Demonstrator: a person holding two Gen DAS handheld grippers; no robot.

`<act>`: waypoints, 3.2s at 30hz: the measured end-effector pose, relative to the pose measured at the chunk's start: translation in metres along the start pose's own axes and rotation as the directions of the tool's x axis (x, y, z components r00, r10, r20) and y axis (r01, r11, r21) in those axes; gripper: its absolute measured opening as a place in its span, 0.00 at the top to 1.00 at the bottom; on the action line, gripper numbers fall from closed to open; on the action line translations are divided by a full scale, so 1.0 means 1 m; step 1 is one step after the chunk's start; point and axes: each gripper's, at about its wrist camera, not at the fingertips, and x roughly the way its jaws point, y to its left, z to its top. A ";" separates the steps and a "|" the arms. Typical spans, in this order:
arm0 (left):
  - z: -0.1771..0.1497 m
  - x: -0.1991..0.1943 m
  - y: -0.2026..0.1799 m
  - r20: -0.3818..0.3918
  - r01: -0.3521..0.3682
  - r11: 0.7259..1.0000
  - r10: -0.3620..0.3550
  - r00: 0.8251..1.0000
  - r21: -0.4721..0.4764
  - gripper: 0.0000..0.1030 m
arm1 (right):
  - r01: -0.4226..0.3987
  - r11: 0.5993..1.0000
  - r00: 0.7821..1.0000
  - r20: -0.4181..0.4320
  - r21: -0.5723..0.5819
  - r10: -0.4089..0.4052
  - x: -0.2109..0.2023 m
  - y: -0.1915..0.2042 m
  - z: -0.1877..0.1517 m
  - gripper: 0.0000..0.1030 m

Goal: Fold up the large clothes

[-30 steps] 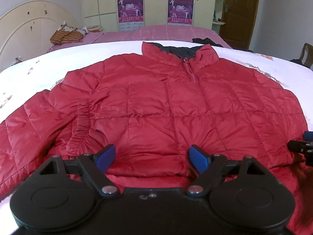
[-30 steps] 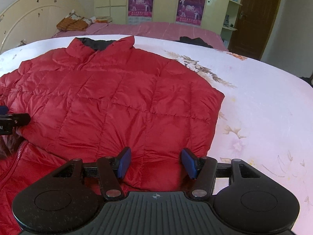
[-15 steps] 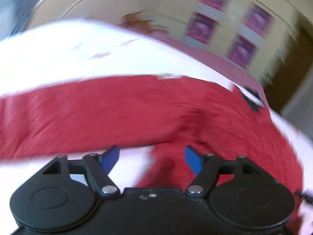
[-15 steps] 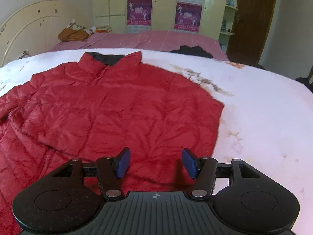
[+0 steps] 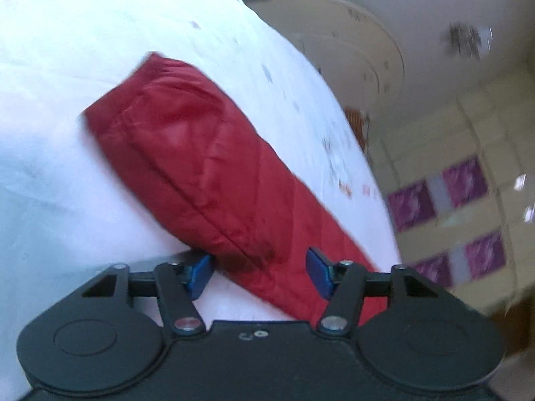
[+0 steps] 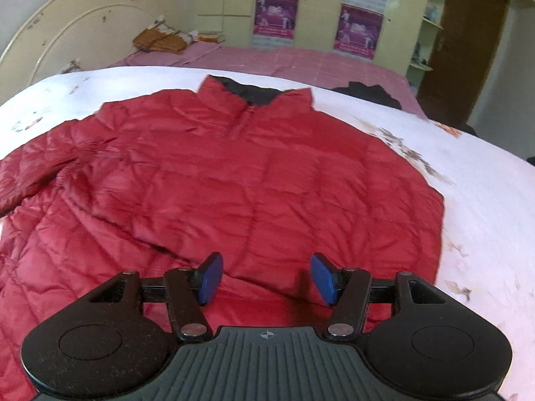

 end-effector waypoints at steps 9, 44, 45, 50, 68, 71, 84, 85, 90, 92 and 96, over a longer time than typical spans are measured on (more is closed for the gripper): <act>0.014 0.015 -0.044 0.053 -0.021 0.978 0.010 0.999 0.206 0.95 | 0.037 0.993 0.999 -0.018 0.114 -0.035 0.009 -0.022 0.002 0.44; -0.355 0.028 -0.273 -0.627 0.630 0.107 -0.065 0.776 0.769 0.34 | 0.017 0.879 0.990 0.112 0.477 -0.080 -0.061 -0.163 -0.045 0.12; -0.340 0.030 -0.268 -0.603 0.608 0.149 -0.080 0.794 0.780 0.36 | -0.002 0.890 0.991 0.121 0.455 -0.059 -0.061 -0.157 -0.040 0.12; -0.246 0.052 -0.232 -0.448 0.443 0.391 -0.085 0.890 0.807 0.40 | -0.125 0.952 0.982 0.174 0.278 0.078 -0.053 -0.107 -0.012 0.12; -0.175 0.112 -0.201 -0.377 0.325 0.475 0.015 0.926 0.818 0.42 | 0.101 0.964 0.993 0.029 0.244 -0.111 0.017 -0.055 0.016 0.68; -0.171 0.113 -0.200 -0.382 0.331 0.474 0.013 0.924 0.816 0.42 | 0.077 0.925 0.995 0.025 0.373 -0.093 0.005 -0.077 -0.006 0.62; -0.159 0.117 -0.196 -0.286 0.247 0.380 0.048 0.957 0.891 0.42 | -0.053 0.857 0.999 0.038 0.513 0.039 0.028 -0.102 0.008 0.58; -0.156 0.118 -0.195 -0.256 0.213 0.374 0.068 0.964 0.903 0.42 | -0.071 0.871 0.997 0.040 0.486 0.058 0.027 -0.095 0.008 0.65; -0.124 0.100 -0.194 -0.258 0.223 0.476 0.008 0.966 0.851 0.44 | -0.082 0.885 0.996 0.055 0.457 0.064 0.012 -0.085 0.001 0.67; -0.123 0.087 -0.203 -0.276 0.269 0.475 -0.057 0.960 0.838 0.44 | -0.078 0.872 0.996 0.070 0.483 0.050 0.005 -0.092 -0.002 0.67; -0.142 0.088 -0.223 -0.389 0.403 0.441 -0.127 0.912 0.802 0.42 | -0.043 0.861 0.998 0.060 0.507 0.015 0.004 -0.102 0.001 0.47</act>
